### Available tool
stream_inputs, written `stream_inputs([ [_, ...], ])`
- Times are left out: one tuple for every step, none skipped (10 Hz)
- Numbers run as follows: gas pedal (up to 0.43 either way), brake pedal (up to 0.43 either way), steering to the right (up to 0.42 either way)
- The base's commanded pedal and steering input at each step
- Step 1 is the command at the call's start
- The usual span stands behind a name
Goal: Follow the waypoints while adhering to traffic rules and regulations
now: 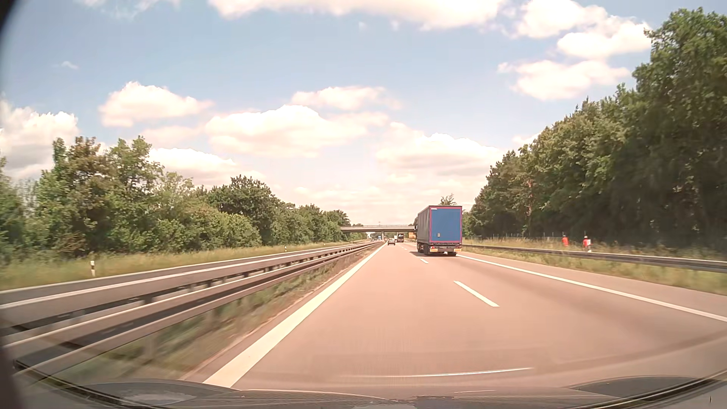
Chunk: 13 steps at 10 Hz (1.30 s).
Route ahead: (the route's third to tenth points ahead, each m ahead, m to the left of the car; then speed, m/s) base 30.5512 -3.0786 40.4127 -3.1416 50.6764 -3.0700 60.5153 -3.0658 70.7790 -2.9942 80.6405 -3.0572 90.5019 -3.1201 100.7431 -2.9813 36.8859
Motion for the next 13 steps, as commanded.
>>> stream_inputs([
  [0.311, 0.012, -0.001],
  [0.311, 0.012, -0.001],
  [0.311, 0.012, -0.001],
  [0.311, 0.006, -0.001],
  [0.311, 0.012, -0.001],
  [0.311, 0.012, -0.002],
  [0.319, 0.012, -0.002],
  [0.319, 0.012, -0.002],
  [0.319, 0.012, -0.002],
  [0.319, 0.012, -0.002],
  [0.319, 0.012, -0.002],
  [0.319, 0.012, -0.001],
  [0.319, 0.012, 0.001],
])
